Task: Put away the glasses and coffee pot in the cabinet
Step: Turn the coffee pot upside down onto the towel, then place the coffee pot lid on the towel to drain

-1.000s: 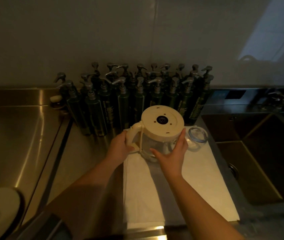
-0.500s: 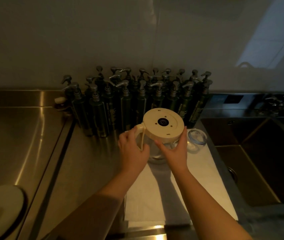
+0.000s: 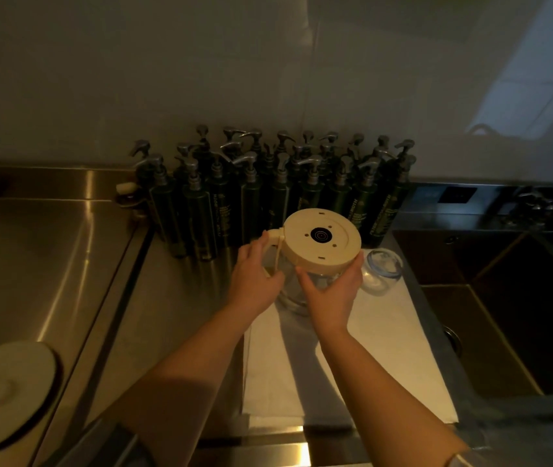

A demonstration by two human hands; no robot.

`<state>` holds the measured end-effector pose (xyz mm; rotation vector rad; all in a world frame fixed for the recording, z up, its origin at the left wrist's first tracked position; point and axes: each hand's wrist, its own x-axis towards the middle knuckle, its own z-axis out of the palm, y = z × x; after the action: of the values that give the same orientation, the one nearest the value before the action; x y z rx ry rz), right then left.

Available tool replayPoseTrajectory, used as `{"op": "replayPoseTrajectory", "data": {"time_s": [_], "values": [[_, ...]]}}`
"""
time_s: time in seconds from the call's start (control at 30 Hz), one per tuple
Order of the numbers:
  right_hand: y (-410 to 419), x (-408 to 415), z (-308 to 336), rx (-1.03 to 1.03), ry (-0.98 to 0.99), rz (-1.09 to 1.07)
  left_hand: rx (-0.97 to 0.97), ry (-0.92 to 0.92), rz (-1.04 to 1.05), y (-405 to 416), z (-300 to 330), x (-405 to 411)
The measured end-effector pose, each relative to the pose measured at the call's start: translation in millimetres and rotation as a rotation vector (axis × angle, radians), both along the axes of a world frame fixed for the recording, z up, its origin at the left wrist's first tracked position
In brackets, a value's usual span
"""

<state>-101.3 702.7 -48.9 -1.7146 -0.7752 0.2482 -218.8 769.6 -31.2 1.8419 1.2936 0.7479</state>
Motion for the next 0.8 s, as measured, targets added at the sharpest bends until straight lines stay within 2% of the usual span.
{"op": "replayPoseTrajectory", "data": {"time_s": [0.3,0.43,0.53,0.8], "values": [[-16,13,4,-0.067,0.024,0.11,-0.09,0.027,-0.034,-6,5,-4],[-36,13,-4,-0.127,0.038,0.135,-0.032,0.002,0.013,-20,-5,-10],[-52,4,-13,-0.151,-0.038,0.136,-0.005,0.017,0.025,-36,-24,-21],[-56,-44,-25,-0.16,-0.214,0.432,0.096,0.17,0.286,-82,-24,-65]]}}
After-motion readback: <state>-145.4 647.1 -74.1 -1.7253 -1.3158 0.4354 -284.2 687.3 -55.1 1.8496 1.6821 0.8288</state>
